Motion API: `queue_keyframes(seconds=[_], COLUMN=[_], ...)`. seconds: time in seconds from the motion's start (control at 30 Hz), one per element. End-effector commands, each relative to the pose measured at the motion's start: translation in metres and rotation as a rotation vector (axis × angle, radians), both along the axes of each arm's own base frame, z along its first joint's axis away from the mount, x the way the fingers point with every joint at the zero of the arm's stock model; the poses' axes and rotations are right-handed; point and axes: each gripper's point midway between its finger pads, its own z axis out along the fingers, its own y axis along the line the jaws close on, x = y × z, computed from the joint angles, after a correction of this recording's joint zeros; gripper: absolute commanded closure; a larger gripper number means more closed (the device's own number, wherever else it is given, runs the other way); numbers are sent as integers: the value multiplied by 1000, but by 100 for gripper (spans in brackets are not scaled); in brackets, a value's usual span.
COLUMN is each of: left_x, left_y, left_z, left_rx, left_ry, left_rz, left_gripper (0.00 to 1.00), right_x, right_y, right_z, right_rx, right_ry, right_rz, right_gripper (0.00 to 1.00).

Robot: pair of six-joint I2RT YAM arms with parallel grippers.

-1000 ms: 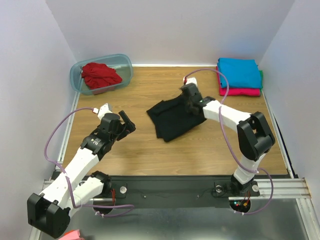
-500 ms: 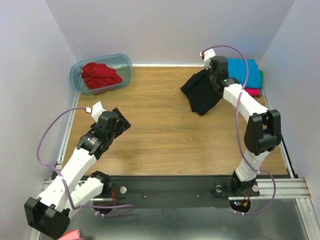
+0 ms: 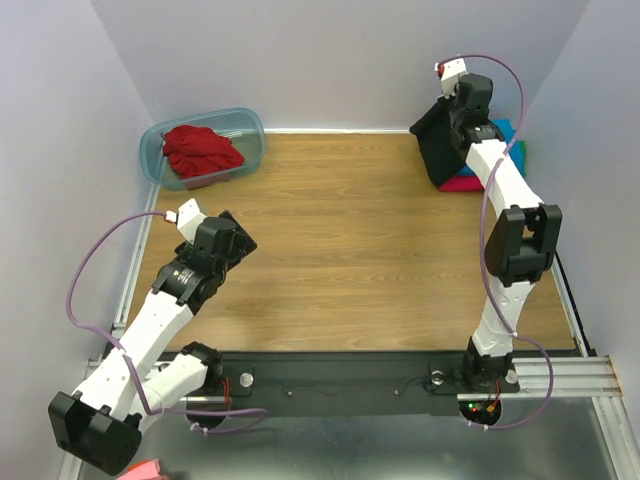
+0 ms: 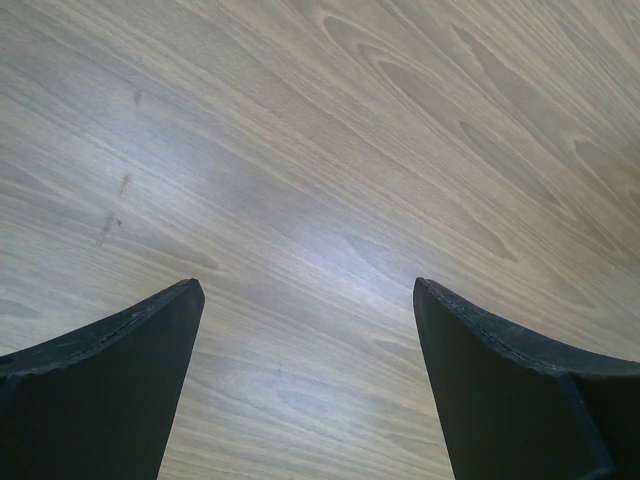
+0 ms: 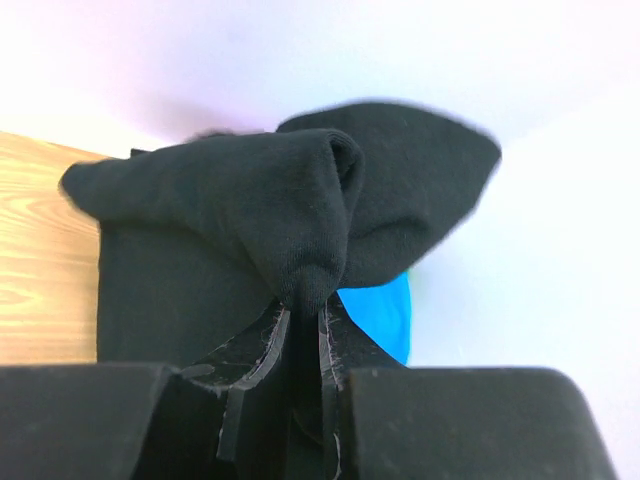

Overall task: Fold and stack the t-shirts
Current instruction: Neatly place the folded tshirt to the corner

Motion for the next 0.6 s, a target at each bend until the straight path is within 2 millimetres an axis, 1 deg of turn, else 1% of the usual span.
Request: queue_keyframes(seconds=[0.0, 0.03, 0.07, 0.1, 0.13, 0.2, 0.23, 0.27, 0.37, 0.4, 0.43, 0.47, 0.53, 0.57], left_x=[8, 9, 9, 10, 11, 12, 14, 14, 16, 16, 17, 17, 18, 19], left_y=[8, 8, 9, 9, 9, 9, 9, 10, 10, 10, 10, 11, 14, 15], left_z=[16, 15, 14, 12, 12, 10, 9, 7, 3, 2, 0, -1, -3, -1], left_rx=[17, 23, 27, 34, 35, 40, 43, 46, 55, 58, 64, 66, 77, 75], left_ry=[-32, -26, -23, -16, -15, -9, -3, 0, 15, 19, 26, 27, 35, 32], left_rz=[48, 51, 53, 56, 57, 59, 60, 60, 59, 60, 60, 65, 78, 84], left_gripper=[2, 2, 2, 2, 2, 2, 2, 2, 2, 2, 2, 2, 2, 2], right_x=[16, 17, 19, 20, 21, 23, 23, 24, 25, 23, 22, 23, 22, 23], right_y=[-4, -7, -11, -13, -16, -26, -34, -38, -41, -58, -60, -63, -64, -69], right_z=[56, 61, 60, 72, 73, 78, 85, 88, 91, 90, 90, 85, 83, 78], right_rx=[-30, -29, -26, -22, -16, 2, 27, 36, 41, 37, 39, 55, 82, 98], right_ry=[-152, -163, -165, -190, -197, -213, -236, -246, -254, -250, -247, -237, -230, -219], right_rz=[-3, -8, -13, -16, -20, -34, -40, -45, -50, -74, -73, -60, -32, -26], right_gripper=[100, 100, 99, 100, 100, 100, 100, 100, 100, 100, 100, 100, 100, 100])
